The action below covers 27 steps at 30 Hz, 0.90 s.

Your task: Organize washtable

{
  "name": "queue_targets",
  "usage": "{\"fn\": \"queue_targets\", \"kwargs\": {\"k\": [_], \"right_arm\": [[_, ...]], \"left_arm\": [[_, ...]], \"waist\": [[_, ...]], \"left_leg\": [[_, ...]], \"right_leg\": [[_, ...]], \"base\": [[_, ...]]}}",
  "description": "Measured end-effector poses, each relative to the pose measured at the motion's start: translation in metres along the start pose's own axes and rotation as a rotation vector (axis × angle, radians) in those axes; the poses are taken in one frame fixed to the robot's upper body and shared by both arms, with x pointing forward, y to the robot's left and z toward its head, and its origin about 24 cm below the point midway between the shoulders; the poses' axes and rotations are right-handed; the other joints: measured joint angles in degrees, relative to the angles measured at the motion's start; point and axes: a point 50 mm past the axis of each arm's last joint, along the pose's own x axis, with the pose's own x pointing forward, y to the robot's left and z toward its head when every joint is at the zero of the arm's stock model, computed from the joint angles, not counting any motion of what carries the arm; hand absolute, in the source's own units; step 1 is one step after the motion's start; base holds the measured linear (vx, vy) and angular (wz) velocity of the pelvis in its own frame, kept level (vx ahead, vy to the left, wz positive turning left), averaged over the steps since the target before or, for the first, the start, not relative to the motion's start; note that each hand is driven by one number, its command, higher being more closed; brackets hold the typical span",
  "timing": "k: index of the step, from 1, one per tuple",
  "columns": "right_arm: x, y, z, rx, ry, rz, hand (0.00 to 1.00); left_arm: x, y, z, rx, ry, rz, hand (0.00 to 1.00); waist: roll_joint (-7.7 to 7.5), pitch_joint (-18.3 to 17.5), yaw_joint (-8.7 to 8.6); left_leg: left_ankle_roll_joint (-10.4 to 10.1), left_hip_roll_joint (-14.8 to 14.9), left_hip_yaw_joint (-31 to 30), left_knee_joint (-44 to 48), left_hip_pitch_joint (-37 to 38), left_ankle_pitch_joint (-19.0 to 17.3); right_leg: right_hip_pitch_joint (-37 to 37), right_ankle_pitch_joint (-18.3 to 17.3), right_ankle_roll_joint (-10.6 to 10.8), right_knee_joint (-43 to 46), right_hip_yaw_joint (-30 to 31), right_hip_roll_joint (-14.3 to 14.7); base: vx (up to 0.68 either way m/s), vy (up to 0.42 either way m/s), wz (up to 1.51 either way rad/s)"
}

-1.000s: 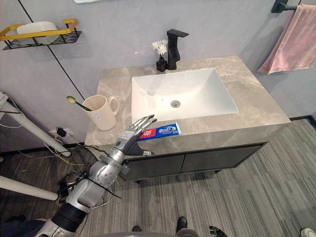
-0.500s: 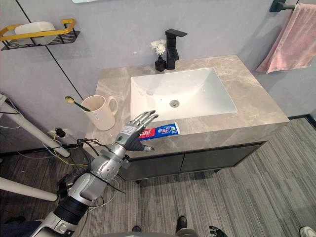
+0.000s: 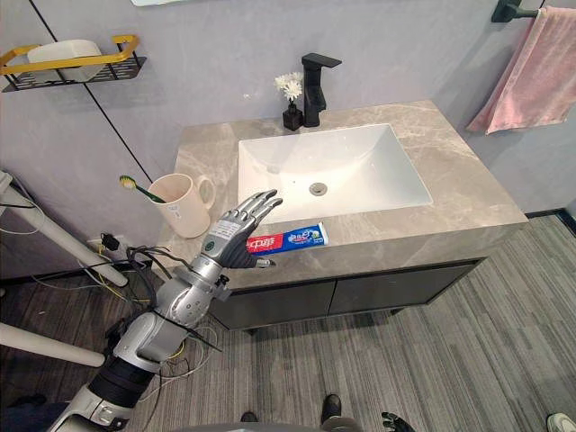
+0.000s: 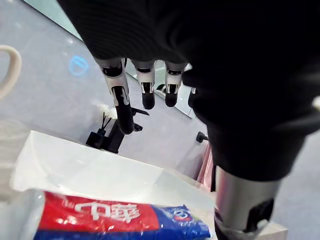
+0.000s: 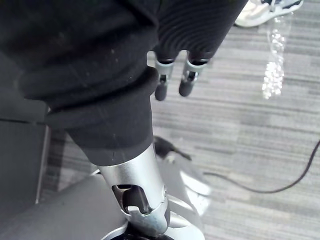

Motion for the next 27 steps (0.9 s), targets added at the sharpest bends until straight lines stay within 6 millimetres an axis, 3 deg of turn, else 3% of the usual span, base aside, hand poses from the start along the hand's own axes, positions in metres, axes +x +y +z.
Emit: {"fn": "queue_targets", "kwargs": {"k": [8, 15, 16, 27], "right_arm": [[0.0, 0.001, 0.001, 0.002, -0.002, 0.001, 0.0], [0.001, 0.001, 0.003, 0.027, -0.011, -0.002, 0.0], [0.001, 0.001, 0.004, 0.044, -0.014, -0.006, 0.0], [0.001, -0.001, 0.006, 0.056, -0.025, -0.014, 0.0]], "left_arm": [[-0.004, -0.019, -0.025, 0.072, 0.102, -0.108, 0.0], [0.004, -0.014, -0.038, 0.143, 0.128, -0.115, 0.0], [0.008, -0.01, -0.041, 0.151, 0.136, -0.099, 1.0], [0.01, -0.006, -0.042, 0.194, 0.11, -0.057, 1.0]], "waist": [[-0.07, 0.07, -0.49], [-0.22, 0.53, -1.54], [-0.22, 0.95, -1.53], [-0.24, 2.41, -1.29]], "left_leg": [[-0.02, 0.19, 1.09, -0.1, -0.01, -0.01], [-0.06, 0.38, 1.87, -0.1, 0.26, -0.05], [-0.06, 0.39, 1.98, -0.07, 0.27, -0.05], [-0.06, 0.4, 2.59, 0.04, -0.05, -0.05]], "right_leg": [[-0.63, 0.06, -0.07, 0.01, 1.06, 0.25], [-0.73, 0.15, -0.18, 0.0, 1.79, 0.47], [-0.78, 0.21, -0.21, 0.0, 1.91, 0.48], [-1.41, 0.43, -0.18, 0.0, 2.6, 0.49]], "base": [[0.01, 0.002, -0.07], [0.0, 0.006, -0.04], [-0.01, 0.006, -0.05], [0.0, 0.002, -0.03]]}}
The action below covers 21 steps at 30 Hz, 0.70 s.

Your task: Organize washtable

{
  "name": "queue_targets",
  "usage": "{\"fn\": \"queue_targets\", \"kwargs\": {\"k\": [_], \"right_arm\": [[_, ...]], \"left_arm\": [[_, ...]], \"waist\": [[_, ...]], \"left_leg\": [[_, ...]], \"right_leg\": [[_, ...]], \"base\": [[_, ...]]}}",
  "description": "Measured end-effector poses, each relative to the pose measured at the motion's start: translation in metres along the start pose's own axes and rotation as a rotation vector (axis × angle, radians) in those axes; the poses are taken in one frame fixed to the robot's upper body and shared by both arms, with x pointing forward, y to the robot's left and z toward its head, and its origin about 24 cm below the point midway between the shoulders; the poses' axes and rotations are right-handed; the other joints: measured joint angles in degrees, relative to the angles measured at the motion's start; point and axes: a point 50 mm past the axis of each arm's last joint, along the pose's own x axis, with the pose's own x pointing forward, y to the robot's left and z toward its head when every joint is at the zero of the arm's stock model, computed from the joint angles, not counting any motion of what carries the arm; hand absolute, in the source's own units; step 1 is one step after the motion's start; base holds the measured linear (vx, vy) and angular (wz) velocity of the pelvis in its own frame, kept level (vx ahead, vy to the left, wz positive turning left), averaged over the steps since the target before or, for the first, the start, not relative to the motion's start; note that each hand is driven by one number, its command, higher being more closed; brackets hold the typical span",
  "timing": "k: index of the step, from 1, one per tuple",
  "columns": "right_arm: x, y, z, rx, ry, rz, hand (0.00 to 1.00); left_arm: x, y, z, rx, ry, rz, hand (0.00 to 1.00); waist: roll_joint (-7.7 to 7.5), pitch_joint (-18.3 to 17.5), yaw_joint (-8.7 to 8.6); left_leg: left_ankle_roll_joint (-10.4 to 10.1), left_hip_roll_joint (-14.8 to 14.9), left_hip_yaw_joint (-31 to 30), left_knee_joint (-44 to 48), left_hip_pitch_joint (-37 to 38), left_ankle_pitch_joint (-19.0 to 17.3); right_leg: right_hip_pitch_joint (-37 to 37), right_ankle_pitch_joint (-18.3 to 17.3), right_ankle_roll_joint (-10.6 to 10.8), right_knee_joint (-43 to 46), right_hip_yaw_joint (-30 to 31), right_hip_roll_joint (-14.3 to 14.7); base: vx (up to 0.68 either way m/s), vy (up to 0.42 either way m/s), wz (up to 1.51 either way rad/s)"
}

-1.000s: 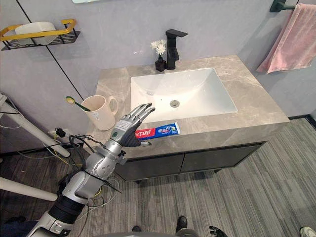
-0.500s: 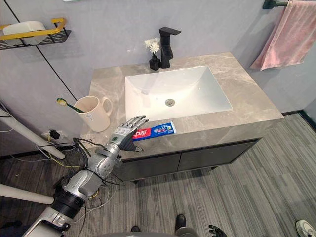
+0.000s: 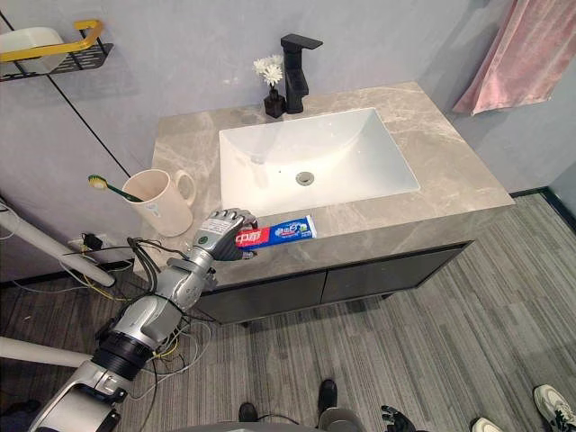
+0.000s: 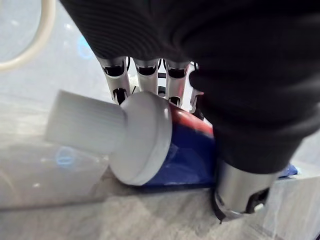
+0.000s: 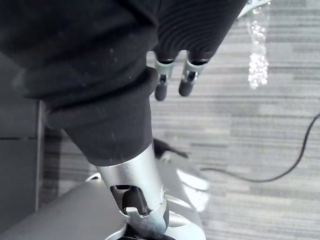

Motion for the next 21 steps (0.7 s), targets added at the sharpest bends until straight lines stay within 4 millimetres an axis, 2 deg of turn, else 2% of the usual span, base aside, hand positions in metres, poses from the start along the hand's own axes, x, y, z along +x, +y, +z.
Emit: {"fn": "queue_targets", "kwargs": {"k": [5, 9, 21], "right_arm": [[0.0, 0.0, 0.003, 0.0, -0.014, -0.003, 0.0], [0.0, -0.001, 0.004, 0.006, -0.031, -0.007, 0.0], [0.0, 0.0, 0.005, 0.007, -0.043, -0.021, 0.0]], "left_arm": [[0.0, -0.001, -0.006, 0.003, 0.017, 0.013, 1.0], [-0.004, 0.0, -0.02, 0.023, 0.051, 0.015, 1.0], [-0.009, 0.004, -0.014, 0.012, 0.033, 0.052, 1.0]], "waist": [[-0.11, 0.96, -0.02], [-0.05, 1.58, -0.12], [-0.02, 1.7, 0.03]], "left_leg": [[-0.31, 0.06, 0.4, 0.09, -0.01, -0.2], [-0.34, 0.34, 0.91, 0.12, 0.01, -0.21], [-0.51, 0.74, 0.76, 0.13, -0.83, -0.04]], "right_leg": [[-0.22, -0.08, 0.19, -0.01, 0.5, 0.01], [-0.45, -0.02, 0.22, -0.01, 0.95, 0.01], [-1.17, 0.0, 0.2, 0.03, 0.87, 0.09]], "base": [[-0.02, 0.003, -0.05], [-0.01, -0.002, -0.06], [0.01, 0.0, 0.0]]}}
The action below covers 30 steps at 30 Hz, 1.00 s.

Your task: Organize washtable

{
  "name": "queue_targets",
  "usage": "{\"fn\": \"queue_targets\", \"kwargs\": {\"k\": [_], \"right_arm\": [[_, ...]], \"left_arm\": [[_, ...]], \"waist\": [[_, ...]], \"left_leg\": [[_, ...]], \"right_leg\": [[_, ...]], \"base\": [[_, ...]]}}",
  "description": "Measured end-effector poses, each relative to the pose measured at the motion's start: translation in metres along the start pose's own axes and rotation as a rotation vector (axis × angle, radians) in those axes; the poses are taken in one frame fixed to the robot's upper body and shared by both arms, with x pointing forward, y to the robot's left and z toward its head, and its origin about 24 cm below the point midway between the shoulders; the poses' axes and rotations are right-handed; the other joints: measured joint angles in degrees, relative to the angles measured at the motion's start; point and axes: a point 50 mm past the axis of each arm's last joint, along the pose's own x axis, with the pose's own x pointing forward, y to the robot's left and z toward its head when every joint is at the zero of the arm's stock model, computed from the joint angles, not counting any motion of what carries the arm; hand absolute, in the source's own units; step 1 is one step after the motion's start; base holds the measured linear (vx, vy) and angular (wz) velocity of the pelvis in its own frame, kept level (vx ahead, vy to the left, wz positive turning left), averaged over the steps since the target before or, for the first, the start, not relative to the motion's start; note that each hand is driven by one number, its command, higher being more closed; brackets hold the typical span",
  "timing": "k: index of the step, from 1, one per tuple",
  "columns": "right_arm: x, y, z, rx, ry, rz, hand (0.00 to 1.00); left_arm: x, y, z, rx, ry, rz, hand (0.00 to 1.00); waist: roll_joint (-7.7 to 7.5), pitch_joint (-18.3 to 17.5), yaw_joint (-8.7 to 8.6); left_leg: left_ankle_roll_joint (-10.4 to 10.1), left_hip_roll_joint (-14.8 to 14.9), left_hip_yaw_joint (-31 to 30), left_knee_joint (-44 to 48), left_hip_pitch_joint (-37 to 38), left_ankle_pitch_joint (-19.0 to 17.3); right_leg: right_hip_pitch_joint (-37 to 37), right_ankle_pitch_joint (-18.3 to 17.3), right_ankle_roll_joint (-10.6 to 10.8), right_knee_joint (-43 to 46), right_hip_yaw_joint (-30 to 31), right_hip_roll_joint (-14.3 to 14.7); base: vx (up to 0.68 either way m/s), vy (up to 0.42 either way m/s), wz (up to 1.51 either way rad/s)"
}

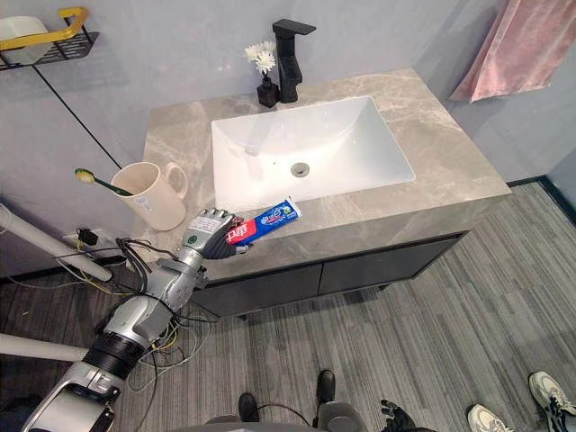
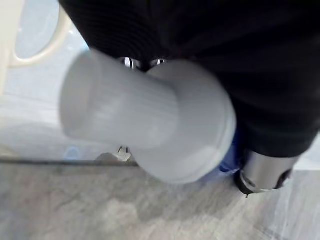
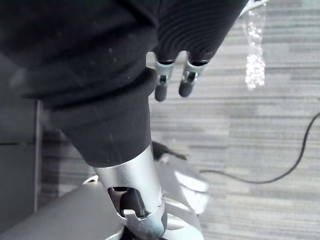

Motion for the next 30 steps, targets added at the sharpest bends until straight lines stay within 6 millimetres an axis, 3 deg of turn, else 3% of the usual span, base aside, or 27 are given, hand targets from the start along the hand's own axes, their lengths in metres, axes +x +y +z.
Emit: {"fn": "queue_targets", "kwargs": {"k": [5, 8, 13, 19, 23, 24, 25, 26, 27, 28, 30], "right_arm": [[0.0, 0.0, 0.0, 0.0, 0.0, -0.001, 0.0], [0.0, 0.0, -0.002, 0.01, 0.004, -0.002, 0.0], [-0.006, 0.001, -0.004, 0.077, -0.031, -0.005, 0.0], [-0.036, -0.008, 0.002, 0.096, -0.17, 0.025, 0.0], [-0.064, -0.019, -0.002, 0.222, -0.216, 0.056, 0.0], [-0.081, -0.025, 0.028, 0.381, -0.415, 0.107, 0.0], [-0.107, -0.021, 0.093, 0.444, -0.763, 0.19, 0.0], [-0.124, -0.019, 0.125, 0.466, -0.951, 0.237, 0.0], [-0.158, -0.012, 0.176, 0.512, -1.293, 0.34, 0.0], [-0.188, -0.009, 0.209, 0.533, -1.547, 0.418, 0.0], [-0.213, -0.012, 0.234, 0.538, -1.753, 0.461, 0.0]], "left_arm": [[-0.002, 0.006, 0.02, -0.098, -0.027, 0.049, 1.0], [0.003, 0.037, 0.041, -0.172, -0.121, 0.19, 1.0], [0.005, 0.065, 0.062, -0.259, -0.214, 0.322, 1.0], [-0.005, 0.097, 0.088, -0.362, -0.348, 0.469, 1.0], [-0.02, 0.104, 0.097, -0.408, -0.394, 0.507, 1.0], [-0.028, 0.102, 0.094, -0.424, -0.376, 0.499, 1.0], [-0.031, 0.097, 0.091, -0.431, -0.357, 0.476, 1.0], [-0.031, 0.095, 0.091, -0.431, -0.354, 0.458, 1.0], [-0.031, 0.091, 0.093, -0.436, -0.361, 0.43, 1.0], [-0.031, 0.09, 0.095, -0.44, -0.376, 0.423, 1.0], [-0.031, 0.09, 0.098, -0.445, -0.393, 0.42, 1.0]], "waist": [[-0.03, -0.01, 0.45], [-0.04, -0.02, 1.19], [-0.02, -0.07, 1.53], [0.62, -0.5, 1.13], [1.23, -1.3, 0.93], [1.53, -1.81, 0.79], [1.32, -2.45, 0.59], [1.03, -3.09, 0.61], [0.08, -4.72, 1.07], [-0.08, -6.12, 1.73], [-0.66, -7.24, 2.94]], "left_leg": [[0.32, -0.55, -0.67, -0.05, -0.15, 0.2], [0.49, -0.78, -1.05, -0.05, 0.2, 0.09], [0.61, -1.04, -1.69, 0.21, 0.37, 0.02], [0.91, -0.92, -0.61, 1.14, 0.63, -0.22], [0.71, -0.48, -0.67, 2.21, 0.86, -0.68], [0.72, -0.39, -0.09, 2.3, 0.94, -0.71], [0.76, 0.01, 0.64, 2.68, 0.86, -0.94], [0.66, 0.26, 0.65, 3.08, 0.85, -1.13], [0.69, 0.59, 0.28, 3.45, 0.68, -1.2], [0.72, 0.73, -0.68, 3.62, 0.7, -1.17], [0.64, 0.59, -1.93, 3.68, 0.64, -1.18]], "right_leg": [[0.12, 0.21, -0.27, 0.24, -0.53, -0.11], [0.58, 0.21, -0.25, 0.26, -0.91, -0.08], [1.16, 0.22, -0.24, 0.25, -1.2, -0.45], [1.26, 0.74, -0.39, 0.26, -0.09, -0.27], [1.99, 0.69, -0.46, 0.25, -0.13, 0.18], [1.85, 0.6, -0.45, 0.25, 0.1, 0.27], [1.8, 0.48, -0.28, 0.18, 0.69, 0.6], [1.74, 0.5, -0.31, 0.0, 0.74, 0.77], [1.58, 0.53, -0.37, -0.01, 0.64, 0.85], [1.9, 0.45, -0.48, -0.01, 0.39, 0.82], [2.27, 0.34, -0.6, -0.01, -0.58, 0.71]], "base": [[0.03, 0.015, 0.06], [0.01, 0.003, 0.01], [0.01, 0.018, 0.06], [-0.02, 0.004, -0.09], [-0.02, -0.012, -0.06], [-0.07, -0.022, -0.28], [-0.07, -0.025, -0.28], [-0.08, -0.043, -0.13], [-0.04, -0.027, 0.13], [-0.04, -0.021, 0.27], [-0.05, 0.002, 0.3]]}}
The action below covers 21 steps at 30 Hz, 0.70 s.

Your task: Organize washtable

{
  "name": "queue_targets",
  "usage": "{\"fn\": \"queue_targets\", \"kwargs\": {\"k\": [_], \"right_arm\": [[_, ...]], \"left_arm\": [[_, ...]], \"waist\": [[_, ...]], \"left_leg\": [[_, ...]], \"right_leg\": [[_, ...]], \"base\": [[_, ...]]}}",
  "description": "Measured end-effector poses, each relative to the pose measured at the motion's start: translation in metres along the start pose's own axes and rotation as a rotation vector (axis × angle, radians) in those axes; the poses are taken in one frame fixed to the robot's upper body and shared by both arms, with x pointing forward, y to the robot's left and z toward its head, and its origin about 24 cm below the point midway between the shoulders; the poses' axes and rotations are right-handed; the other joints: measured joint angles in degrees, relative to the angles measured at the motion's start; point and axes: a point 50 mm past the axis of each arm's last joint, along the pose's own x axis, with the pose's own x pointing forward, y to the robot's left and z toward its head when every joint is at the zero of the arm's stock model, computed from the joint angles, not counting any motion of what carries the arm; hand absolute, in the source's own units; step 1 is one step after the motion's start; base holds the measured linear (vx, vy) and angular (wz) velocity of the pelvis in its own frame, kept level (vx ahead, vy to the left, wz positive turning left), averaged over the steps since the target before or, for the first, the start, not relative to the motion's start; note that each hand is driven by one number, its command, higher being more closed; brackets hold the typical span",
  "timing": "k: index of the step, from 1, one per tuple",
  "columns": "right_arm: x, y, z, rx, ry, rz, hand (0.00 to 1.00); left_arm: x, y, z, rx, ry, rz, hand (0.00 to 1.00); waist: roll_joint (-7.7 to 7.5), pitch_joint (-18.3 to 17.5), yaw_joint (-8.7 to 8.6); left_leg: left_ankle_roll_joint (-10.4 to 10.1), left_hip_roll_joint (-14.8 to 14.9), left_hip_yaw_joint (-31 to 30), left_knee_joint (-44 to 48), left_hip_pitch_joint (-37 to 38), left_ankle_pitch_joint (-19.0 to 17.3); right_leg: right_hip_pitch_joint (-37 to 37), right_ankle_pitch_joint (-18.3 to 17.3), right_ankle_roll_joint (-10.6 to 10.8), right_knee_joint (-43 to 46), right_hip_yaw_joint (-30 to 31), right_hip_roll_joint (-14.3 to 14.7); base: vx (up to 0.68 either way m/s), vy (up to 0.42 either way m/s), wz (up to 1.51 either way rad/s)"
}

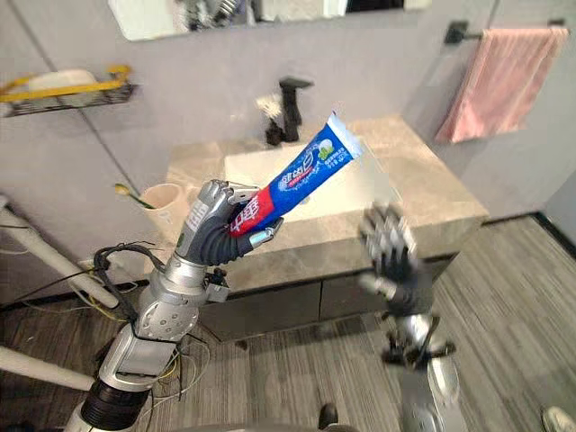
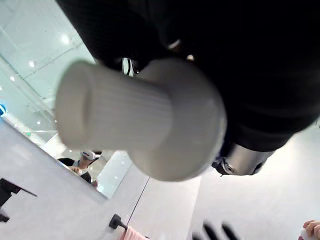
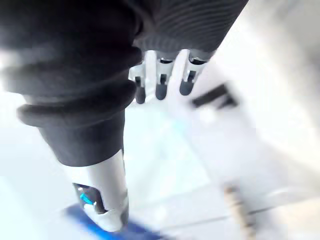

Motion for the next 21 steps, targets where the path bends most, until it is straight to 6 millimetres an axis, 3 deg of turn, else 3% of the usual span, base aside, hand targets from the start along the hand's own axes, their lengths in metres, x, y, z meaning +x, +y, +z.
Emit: {"fn": "queue_targets", "kwargs": {"k": [2, 7, 13, 21], "right_arm": [[0.014, 0.003, 0.001, 0.019, -0.057, -0.005, 0.0], [0.021, 0.007, -0.016, 0.156, -0.043, -0.072, 0.0], [0.037, 0.014, -0.019, 0.27, -0.072, -0.047, 0.0], [0.043, 0.031, -0.047, 0.508, 0.041, 0.002, 0.0]], "left_arm": [[0.0, -0.001, 0.001, -0.023, -0.003, 0.0, 1.0], [-0.002, -0.01, -0.004, -0.049, 0.027, -0.027, 1.0], [0.0, -0.018, -0.003, -0.095, 0.037, -0.036, 1.0], [0.002, -0.036, -0.008, -0.14, 0.058, -0.097, 1.0]], "waist": [[-0.04, -0.31, 0.38], [0.02, -0.75, -0.08], [-0.04, -0.79, -0.01], [-0.52, -1.02, 0.62]], "left_leg": [[-0.23, -0.22, -0.23, 0.1, -0.04, -0.15], [-0.18, -0.67, 0.92, -0.27, 0.41, 0.11], [-0.16, -0.87, 1.05, -0.49, 0.67, 0.21], [0.22, -1.48, 0.43, -0.8, 1.48, -0.02]], "right_leg": [[0.18, 0.0, 0.0, 0.0, -0.23, -0.27], [0.14, 0.46, 0.36, 0.03, 0.66, -0.64], [0.25, 0.91, 0.03, 0.27, 0.68, -0.72], [1.35, 0.74, 0.38, 0.26, 0.36, -1.02]], "base": [[-0.04, 0.029, 0.08], [0.02, 0.036, -0.13], [0.05, 0.027, -0.01], [0.01, 0.022, 0.04]]}}
